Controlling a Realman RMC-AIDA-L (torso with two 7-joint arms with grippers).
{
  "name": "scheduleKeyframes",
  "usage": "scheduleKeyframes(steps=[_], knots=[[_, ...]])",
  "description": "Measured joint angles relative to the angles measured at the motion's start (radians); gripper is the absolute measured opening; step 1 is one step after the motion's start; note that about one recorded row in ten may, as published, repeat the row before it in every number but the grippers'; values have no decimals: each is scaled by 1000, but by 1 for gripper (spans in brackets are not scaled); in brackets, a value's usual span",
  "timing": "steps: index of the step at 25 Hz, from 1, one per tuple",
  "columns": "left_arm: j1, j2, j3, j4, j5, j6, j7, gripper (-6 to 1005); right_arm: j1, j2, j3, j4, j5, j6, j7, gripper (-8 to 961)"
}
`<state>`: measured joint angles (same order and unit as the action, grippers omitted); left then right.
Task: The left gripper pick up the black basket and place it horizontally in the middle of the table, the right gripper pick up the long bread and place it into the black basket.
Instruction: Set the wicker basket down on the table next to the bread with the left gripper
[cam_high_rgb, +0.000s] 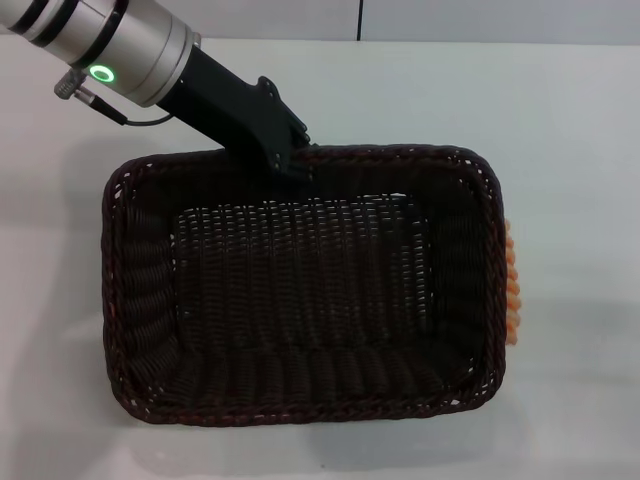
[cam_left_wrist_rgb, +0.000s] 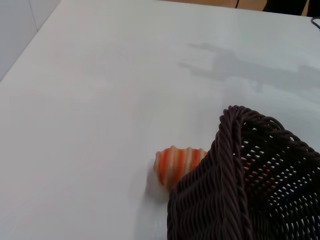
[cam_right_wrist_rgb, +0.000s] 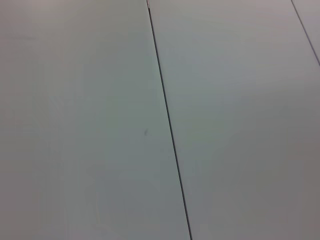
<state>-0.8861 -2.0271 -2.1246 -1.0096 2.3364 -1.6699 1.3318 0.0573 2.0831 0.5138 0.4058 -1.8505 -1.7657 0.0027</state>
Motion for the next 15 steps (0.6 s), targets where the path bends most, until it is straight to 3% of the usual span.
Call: scheduleKeyframes(steps=[14,15], knots=[[11,-21,6,-56,25,92,20,272,5,0,-13,-8,-1,0,-1,797],[11,-21,6,-56,25,92,20,319,5,0,-13,-8,-1,0,-1,797]])
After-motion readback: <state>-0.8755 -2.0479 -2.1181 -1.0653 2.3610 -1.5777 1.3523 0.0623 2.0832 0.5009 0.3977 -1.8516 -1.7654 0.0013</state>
